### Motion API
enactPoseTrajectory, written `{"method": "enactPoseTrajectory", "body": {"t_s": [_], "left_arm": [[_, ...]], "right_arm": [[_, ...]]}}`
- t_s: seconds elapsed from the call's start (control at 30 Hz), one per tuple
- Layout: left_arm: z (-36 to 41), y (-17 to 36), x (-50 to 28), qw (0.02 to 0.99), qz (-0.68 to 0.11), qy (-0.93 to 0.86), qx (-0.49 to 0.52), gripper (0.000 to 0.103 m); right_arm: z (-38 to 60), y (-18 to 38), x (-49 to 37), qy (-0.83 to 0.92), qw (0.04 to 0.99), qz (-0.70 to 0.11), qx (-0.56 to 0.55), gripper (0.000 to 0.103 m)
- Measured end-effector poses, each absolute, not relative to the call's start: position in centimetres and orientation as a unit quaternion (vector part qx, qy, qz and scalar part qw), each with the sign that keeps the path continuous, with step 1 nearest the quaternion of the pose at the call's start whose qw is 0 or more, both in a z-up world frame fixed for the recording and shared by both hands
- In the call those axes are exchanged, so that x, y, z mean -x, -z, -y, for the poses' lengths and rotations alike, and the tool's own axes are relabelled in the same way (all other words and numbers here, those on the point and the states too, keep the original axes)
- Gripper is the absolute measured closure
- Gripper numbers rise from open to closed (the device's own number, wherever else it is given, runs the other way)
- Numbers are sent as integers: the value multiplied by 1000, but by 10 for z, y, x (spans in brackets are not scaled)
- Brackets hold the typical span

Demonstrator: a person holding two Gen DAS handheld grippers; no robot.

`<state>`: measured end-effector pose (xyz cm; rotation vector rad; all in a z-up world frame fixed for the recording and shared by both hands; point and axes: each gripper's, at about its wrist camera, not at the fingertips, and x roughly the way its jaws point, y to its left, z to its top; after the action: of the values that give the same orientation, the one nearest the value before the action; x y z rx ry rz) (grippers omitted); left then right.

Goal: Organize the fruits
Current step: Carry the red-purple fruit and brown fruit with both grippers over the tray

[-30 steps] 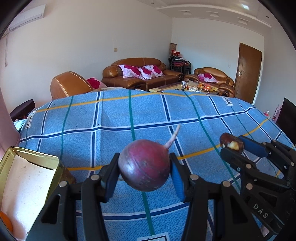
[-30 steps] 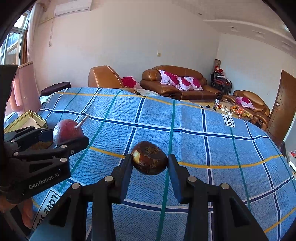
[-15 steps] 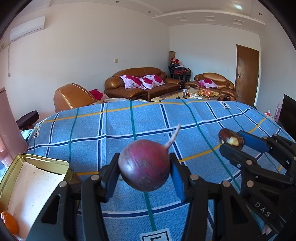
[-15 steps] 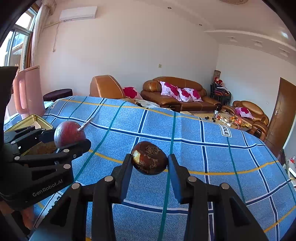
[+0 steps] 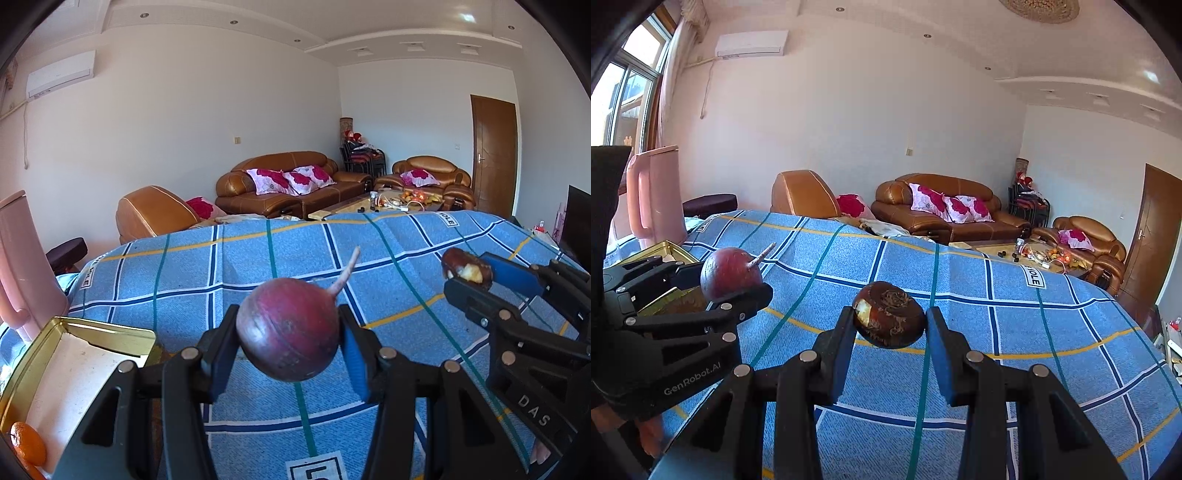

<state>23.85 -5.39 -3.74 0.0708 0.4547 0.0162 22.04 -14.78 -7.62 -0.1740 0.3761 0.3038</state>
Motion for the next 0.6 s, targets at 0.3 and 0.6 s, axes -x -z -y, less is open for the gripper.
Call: {"method": "enactPoseTrajectory", "body": {"t_s": [0.3,0.6], "left_arm": [[54,34,-228,977,-207,-12,-40,50],[55,33,-218,979,-201,-13,-44,50]], "right_arm": [[153,74,-216,-145,971,-169,84,62],[151,72,-209,-144,974,-154,88,62]]}}
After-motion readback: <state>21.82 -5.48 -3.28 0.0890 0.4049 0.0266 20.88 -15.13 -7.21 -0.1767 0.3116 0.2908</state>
